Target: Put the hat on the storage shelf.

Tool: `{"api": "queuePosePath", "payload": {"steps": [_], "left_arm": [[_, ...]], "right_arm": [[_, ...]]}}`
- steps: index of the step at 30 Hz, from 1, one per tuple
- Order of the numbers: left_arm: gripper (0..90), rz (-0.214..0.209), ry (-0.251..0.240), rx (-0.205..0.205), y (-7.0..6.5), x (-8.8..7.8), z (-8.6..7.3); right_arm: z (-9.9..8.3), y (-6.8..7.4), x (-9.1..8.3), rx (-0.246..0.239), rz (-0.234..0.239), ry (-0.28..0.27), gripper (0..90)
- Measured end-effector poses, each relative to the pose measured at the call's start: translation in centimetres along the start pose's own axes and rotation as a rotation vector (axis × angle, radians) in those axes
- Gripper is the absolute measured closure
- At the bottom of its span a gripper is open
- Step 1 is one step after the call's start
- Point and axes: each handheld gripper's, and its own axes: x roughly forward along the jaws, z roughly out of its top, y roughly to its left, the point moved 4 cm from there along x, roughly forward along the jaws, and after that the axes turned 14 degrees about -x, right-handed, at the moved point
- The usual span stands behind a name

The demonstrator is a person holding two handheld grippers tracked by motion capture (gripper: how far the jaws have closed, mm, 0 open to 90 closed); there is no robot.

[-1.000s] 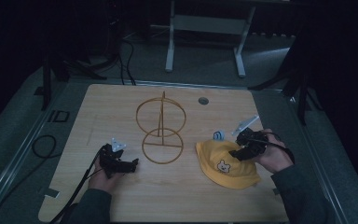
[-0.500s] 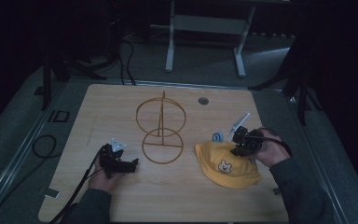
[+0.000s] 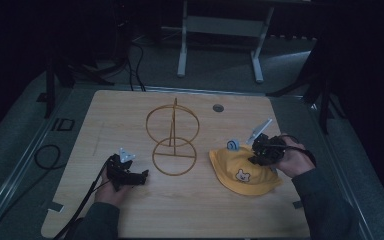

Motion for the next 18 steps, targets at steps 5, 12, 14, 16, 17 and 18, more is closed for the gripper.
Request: {"api": "queuePosePath", "payload": {"steps": [5, 12, 14, 16, 17, 18], "left_arm": [[1.9, 0.001, 0.002, 0.002, 0.0, 0.0, 0.0], [1.9, 0.000, 0.001, 0.001, 0.0, 0.0, 0.0], [2.0, 0.000, 0.000, 0.000, 0.0, 0.0, 0.0], [2.0, 0.000, 0.000, 0.000, 0.0, 0.0, 0.0], [1.9, 0.000, 0.000, 0.000, 0.0, 0.0, 0.0], [1.9, 0.000, 0.000, 0.000, 0.0, 0.0, 0.0]], "right_arm": [[0.2, -0.2, -0.6, 0.000, -0.006, -0.028, 80.6], [0.6, -0.5, -1.5, 0.017, -0.020, -0.110, 80.7], [0.7, -0.7, -1.7, 0.022, -0.025, -0.129, 80.7], [0.8, -0.8, -1.9, 0.025, -0.030, -0.151, 80.8], [0.9, -0.9, -2.0, 0.028, -0.033, -0.163, 80.8], [1.0, -1.0, -2.1, 0.031, -0.034, -0.178, 80.9]]}}
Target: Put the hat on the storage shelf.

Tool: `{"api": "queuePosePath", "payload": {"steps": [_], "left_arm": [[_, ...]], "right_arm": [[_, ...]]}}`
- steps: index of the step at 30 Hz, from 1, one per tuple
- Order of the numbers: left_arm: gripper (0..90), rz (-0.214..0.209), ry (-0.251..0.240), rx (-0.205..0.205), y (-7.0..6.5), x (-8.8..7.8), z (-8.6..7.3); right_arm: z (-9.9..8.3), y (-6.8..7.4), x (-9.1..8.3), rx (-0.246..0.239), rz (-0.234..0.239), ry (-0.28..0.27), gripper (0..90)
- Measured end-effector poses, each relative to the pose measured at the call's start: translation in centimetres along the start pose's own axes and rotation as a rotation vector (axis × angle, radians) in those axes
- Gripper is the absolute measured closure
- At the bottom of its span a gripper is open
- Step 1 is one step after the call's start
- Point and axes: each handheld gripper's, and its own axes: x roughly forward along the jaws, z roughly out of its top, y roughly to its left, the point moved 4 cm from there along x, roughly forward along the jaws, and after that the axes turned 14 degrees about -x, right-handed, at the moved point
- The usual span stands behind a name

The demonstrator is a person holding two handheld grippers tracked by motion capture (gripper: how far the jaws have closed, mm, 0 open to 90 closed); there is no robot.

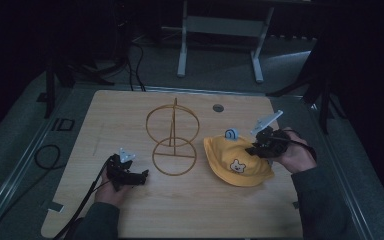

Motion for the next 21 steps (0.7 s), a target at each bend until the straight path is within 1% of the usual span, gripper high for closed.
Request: {"api": "queuePosePath", "payload": {"steps": [8, 11, 12, 15, 16, 17, 18, 21], "left_arm": [[1.9, 0.000, 0.002, 0.000, 0.0, 0.0, 0.0], [2.0, 0.000, 0.002, 0.000, 0.0, 0.0, 0.0], [1.9, 0.000, 0.002, 0.000, 0.0, 0.0, 0.0], [1.9, 0.000, 0.002, 0.000, 0.0, 0.0, 0.0], [1.9, 0.000, 0.002, 0.000, 0.0, 0.0, 0.0], [1.9, 0.000, 0.002, 0.000, 0.0, 0.0, 0.0], [1.9, 0.000, 0.002, 0.000, 0.0, 0.0, 0.0], [1.9, 0.000, 0.002, 0.001, 0.0, 0.0, 0.0]], "right_arm": [[0.7, -0.6, -0.6, 0.039, -0.042, -0.110, 81.1], [0.8, -0.8, -0.8, 0.040, -0.053, -0.134, 81.2], [0.9, -1.0, -1.0, 0.048, -0.064, -0.156, 81.3], [1.0, -1.2, -1.3, 0.053, -0.085, -0.196, 81.3], [1.0, -1.2, -1.3, 0.053, -0.085, -0.196, 81.3], [1.0, -1.2, -1.5, 0.056, -0.092, -0.209, 81.3], [1.1, -1.4, -1.8, 0.060, -0.105, -0.238, 81.5], [1.2, -1.7, -2.2, 0.066, -0.122, -0.269, 81.6]]}}
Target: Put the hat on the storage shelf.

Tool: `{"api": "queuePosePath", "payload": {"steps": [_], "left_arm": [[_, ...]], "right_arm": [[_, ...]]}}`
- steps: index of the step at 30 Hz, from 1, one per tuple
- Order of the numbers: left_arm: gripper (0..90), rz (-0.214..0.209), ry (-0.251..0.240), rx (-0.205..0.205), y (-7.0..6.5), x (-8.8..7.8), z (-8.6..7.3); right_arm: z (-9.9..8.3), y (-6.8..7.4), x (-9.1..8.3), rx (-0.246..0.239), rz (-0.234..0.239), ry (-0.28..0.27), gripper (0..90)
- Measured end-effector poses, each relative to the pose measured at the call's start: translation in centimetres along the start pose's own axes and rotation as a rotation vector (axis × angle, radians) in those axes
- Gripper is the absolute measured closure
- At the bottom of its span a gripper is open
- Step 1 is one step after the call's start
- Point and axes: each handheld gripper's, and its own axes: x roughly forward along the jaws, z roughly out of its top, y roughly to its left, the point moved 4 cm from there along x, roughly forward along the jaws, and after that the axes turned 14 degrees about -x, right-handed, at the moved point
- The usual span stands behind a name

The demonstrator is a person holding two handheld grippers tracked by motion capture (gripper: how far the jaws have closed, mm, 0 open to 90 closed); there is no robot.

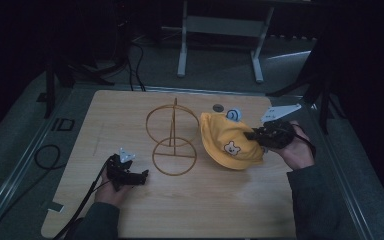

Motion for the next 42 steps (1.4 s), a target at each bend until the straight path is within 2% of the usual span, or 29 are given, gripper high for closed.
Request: {"api": "queuePosePath", "payload": {"steps": [9, 23, 42], "left_arm": [[1.9, -0.001, -0.003, -0.003, 0.0, 0.0, 0.0], [1.9, -0.001, -0.001, -0.004, 0.0, 0.0, 0.0], [1.9, -0.001, 0.000, -0.002, 0.0, 0.0, 0.0]], "right_arm": [[0.5, -0.8, -0.6, 0.021, -0.034, -0.072, 81.8], [1.3, -1.5, -1.1, 0.030, -0.035, -0.169, 81.9], [2.0, -2.3, -1.9, 0.042, -0.070, -0.283, 82.2]]}}
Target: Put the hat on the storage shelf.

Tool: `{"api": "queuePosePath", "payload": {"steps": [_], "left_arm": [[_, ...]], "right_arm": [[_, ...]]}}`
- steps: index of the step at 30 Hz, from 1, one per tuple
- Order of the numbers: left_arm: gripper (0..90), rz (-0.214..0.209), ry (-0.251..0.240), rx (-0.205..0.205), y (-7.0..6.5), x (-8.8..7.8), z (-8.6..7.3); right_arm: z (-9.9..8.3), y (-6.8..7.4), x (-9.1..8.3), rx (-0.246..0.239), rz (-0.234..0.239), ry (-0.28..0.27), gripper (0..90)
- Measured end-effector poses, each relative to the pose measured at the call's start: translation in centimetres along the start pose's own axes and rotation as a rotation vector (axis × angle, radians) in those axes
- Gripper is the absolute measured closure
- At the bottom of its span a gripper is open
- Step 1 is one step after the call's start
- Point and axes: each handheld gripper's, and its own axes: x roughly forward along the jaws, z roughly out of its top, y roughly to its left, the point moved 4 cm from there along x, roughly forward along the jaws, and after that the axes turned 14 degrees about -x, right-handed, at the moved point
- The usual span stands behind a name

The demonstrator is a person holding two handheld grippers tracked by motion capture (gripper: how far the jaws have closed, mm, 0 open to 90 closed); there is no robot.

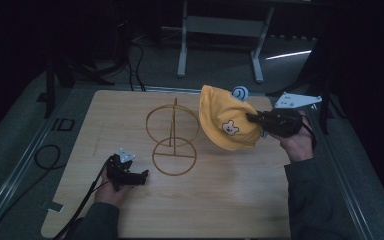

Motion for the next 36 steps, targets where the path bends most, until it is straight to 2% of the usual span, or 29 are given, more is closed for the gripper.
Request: {"api": "queuePosePath", "payload": {"steps": [20, 36], "left_arm": [[2.0, 0.000, 0.000, 0.000, 0.0, 0.0, 0.0], [1.9, 0.002, 0.001, 0.000, 0.0, 0.0, 0.0]], "right_arm": [[1.8, 0.1, 0.1, -0.021, 0.001, -0.052, 82.2], [3.7, 0.3, 0.5, -0.057, 0.033, -0.061, 82.2]]}}
